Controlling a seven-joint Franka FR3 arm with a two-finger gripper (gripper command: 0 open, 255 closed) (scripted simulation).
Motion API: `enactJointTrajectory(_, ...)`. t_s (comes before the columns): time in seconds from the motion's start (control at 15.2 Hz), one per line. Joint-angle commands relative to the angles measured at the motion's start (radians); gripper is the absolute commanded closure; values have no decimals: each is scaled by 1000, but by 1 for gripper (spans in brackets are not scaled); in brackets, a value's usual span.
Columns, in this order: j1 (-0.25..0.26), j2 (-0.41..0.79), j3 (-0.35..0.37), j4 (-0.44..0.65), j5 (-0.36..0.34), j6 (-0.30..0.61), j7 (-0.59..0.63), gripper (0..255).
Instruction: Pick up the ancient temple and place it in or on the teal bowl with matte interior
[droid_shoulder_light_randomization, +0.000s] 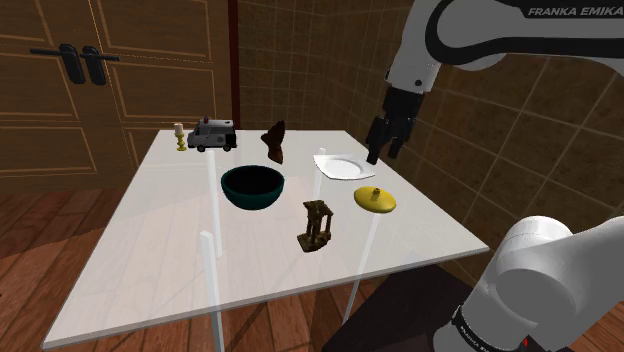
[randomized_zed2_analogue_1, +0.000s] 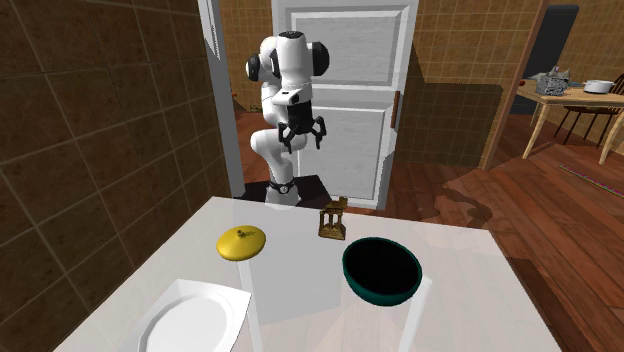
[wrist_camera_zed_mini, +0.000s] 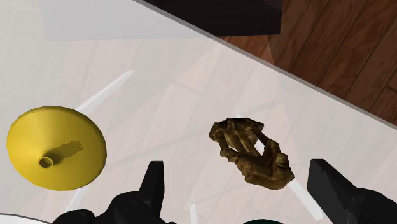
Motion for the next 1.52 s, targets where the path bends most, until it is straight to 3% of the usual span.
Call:
enactJointTrajectory(0.0,0,0,0,0,0,0,0,0)
enactJointTrajectory(0.53,1,131,284,-84,-128,295,219,0)
enactJointTrajectory(0.92,-85,331,524,-66,-351,462,473,0)
enactJointTrajectory(1.45,-129,401,542,-114,-422,571,524,0)
